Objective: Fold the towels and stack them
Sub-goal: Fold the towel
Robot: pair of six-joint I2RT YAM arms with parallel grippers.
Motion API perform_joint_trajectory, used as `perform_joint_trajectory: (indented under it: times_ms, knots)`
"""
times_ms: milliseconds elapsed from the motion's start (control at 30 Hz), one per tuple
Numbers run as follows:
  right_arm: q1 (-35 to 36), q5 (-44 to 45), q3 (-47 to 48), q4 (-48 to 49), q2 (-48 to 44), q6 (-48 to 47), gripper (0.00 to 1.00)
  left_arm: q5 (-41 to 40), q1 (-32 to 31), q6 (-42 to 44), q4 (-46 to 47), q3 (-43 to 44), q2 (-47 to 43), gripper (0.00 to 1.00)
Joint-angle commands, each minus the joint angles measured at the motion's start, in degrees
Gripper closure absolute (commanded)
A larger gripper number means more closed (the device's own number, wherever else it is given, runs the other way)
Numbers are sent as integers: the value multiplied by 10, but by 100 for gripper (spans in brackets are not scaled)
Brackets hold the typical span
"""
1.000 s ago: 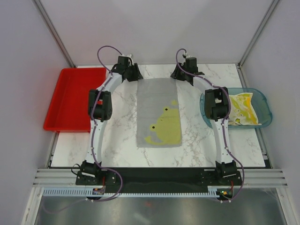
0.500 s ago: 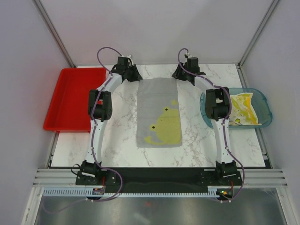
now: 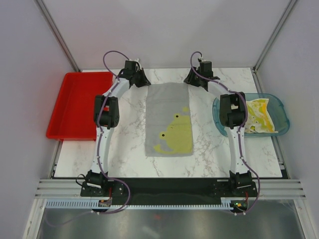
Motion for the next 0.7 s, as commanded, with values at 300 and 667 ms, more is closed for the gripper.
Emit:
perform_joint_trajectory:
  times_ms: [300, 667]
  knots:
    - [-1, -23, 1, -42, 18, 0, 60, 23, 2, -18, 26, 22, 13, 98]
    - [0, -55, 7, -31, 28, -1, 63, 33, 3, -32, 36, 32, 25, 98]
